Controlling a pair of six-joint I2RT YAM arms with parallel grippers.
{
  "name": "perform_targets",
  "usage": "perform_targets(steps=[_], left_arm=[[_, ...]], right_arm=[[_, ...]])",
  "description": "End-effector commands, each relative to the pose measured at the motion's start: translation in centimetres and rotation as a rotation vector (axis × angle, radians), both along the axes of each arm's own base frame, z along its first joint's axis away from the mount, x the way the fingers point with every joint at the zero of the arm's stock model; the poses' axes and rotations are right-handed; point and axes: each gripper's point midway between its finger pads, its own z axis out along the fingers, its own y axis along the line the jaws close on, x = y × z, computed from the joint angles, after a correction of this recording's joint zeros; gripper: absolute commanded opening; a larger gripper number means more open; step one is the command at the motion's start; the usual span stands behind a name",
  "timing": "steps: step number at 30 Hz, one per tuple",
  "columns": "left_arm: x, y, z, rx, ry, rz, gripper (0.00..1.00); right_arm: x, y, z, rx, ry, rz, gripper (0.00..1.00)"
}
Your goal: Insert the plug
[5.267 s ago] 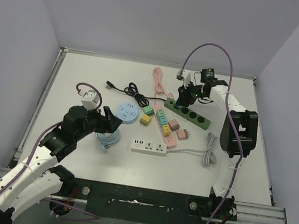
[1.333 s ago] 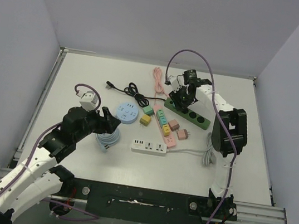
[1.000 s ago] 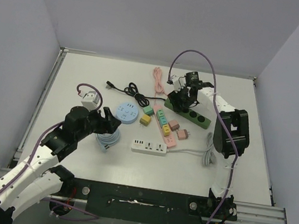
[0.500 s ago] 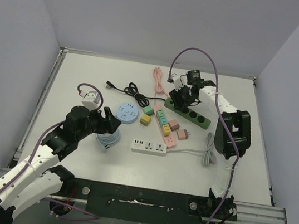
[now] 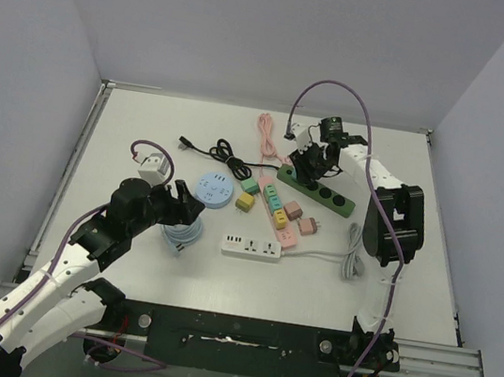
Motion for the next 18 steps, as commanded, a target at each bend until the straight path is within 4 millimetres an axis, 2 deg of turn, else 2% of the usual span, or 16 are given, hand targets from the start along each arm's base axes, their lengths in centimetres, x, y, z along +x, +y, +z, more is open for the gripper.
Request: perform_targets(steps=[1,5,8,14,18], left_arm=[[0.9,-0.3,3.0,-0.038,-0.099,-0.003,0.70],[0.9,-0.3,2.9,-0.038,-0.098,-0.003,0.70],[0.9,-0.3,2.7,-0.037,-0.091,-0.004,0.70],[0.9,-0.4,2.5,-0.032,-0.081,-0.006,0.70],[0.9,-0.4,2.4,-0.034,-0.079,-0.004,0.70]], right_arm=[[-1.9,-2.2,-7.8,-0.104,0.172,-0.007,0.00],[-2.6,-3.6,-11.2,-0.182,0.236,-0.070,0.00],[-4.0,-3.8,-13.5,-0.255,0.298,-0.061,0.00],[-4.5,-4.6,-15.2,-0.368,0.270,-0.086,0.00],[-4.7,-4.7,-15.1,-0.392,0.226,-0.085,0.00]])
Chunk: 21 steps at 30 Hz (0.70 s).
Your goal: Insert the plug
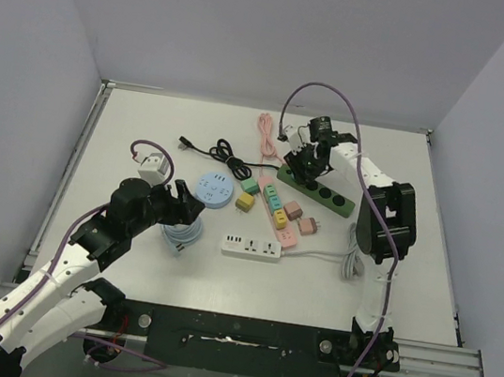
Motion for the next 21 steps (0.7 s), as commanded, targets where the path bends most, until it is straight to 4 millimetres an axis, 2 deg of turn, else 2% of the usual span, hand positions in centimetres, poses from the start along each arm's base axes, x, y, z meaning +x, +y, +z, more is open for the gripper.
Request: perform_targets(steps=[1,4,7,8,10,13,17,21], left_arm=[[0.9,-0.4,2.3,-0.033,-0.074,-0.005,0.70],[0.8,-0.4,2.3,-0.038,-0.074,-0.007,0.70],[0.8,-0.4,2.3,-0.036,-0.073,-0.007,0.70],[0.8,-0.4,2.2,-0.033,-0.071,-0.006,0.70],[0.9,-0.3,2.4,-0.031,-0.074,-0.004,0.70],[0.9,-0.3,2.5,-0.029,-0.076,-0.004,0.70],[0.8,-0.3,2.7,-0.029,-0.077,-0.004,0.70],[0.7,-0.3,2.8,-0.032,-0.078,-0.008,0.70]], right_arm=[[-4.4,-5.1,-12.9,-0.303,0.161,-0.045,0.00],[-4.2,-4.6,-12.6,-0.292,0.157,-0.059,0.00],[-3.0,-2.8,-9.8,-0.188,0.102,-0.083,0.01],[-2.1,-2.1,-7.9,-0.147,0.057,-0.093,0.05],[-1.4,-1.3,-5.4,-0.088,0.015,-0.102,0.15],[-0.5,0.3,0.1,0.029,-0.073,-0.103,0.41],[0.2,0.4,5.7,0.144,-0.183,-0.168,0.62],[-0.6,-0.6,8.3,0.254,-0.210,-0.235,0.70]])
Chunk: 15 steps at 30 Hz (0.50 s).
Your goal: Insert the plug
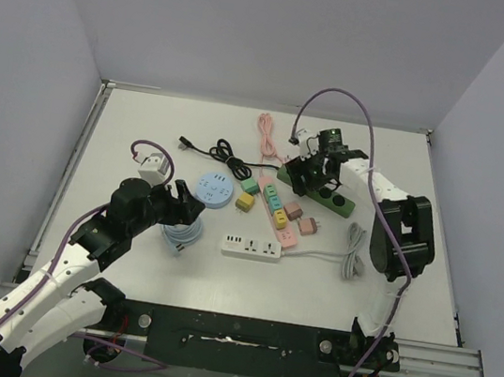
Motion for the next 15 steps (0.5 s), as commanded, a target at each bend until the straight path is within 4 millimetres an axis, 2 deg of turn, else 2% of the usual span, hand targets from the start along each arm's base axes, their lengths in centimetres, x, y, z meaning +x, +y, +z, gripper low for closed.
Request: perform_targets(steps=[1,5,7,11,15], left_arm=[[0.7,-0.2,2.8,-0.033,-0.079,-0.004,0.70],[0.6,-0.3,2.8,-0.039,-0.075,-0.004,0.70],[0.6,-0.3,2.8,-0.043,-0.071,-0.003,0.70],[0.6,-0.5,2.6,-0.048,-0.062,-0.007,0.70],[0.7,-0.9,2.5,-0.056,-0.045,-0.017,0.70]], right_arm=[[0.7,-0.4,6.6,0.187,-0.132,-0.093,0.71],[0.2,-2.0,7.6,0.276,-0.159,-0.210,0.72],[0.5,-3.8,7.8,0.305,-0.175,-0.329,0.72],[1.3,-8.5,6.7,0.268,-0.196,-0.596,0.69],[2.1,-11.4,4.7,0.202,-0.172,-0.740,0.62]])
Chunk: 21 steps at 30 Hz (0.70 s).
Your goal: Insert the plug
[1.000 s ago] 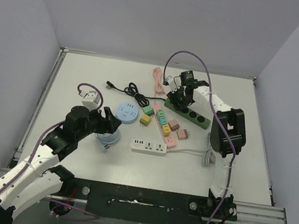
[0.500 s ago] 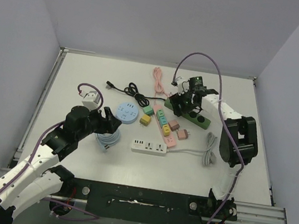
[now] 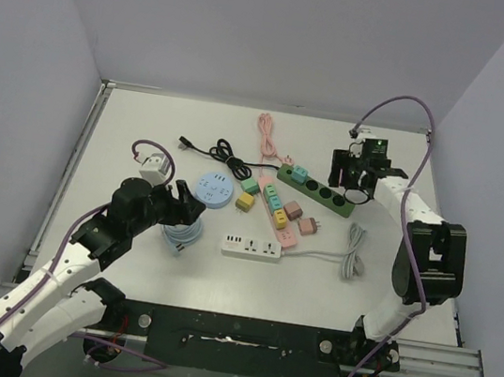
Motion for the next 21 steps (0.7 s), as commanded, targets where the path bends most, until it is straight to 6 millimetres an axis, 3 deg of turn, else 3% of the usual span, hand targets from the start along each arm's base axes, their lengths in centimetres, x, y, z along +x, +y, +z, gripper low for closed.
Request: perform_targets(steps=[1,6,11,21], left_arm=[[0.8,-0.9,2.5,-0.054,-0.047,-0.016,0.70],[1.0,-1.4,2.3,-0.067,-0.026,-0.025,0.70],[1.0,-1.5,2.3,-0.071,-0.022,-0.028,0.70],[1.2,-1.9,2.4,-0.092,-0.025,-0.034,0.70]], right_arm=[[2.4,-3.1,-0.1,-0.018,-0.023,-0.222,0.61],[2.7,-4.4,-2.8,-0.002,0.064,-0.286,0.61],[1.2,-3.9,-4.6,0.054,0.133,-0.275,0.61],[-4.1,1.1,-4.4,0.388,0.196,-0.141,0.60]])
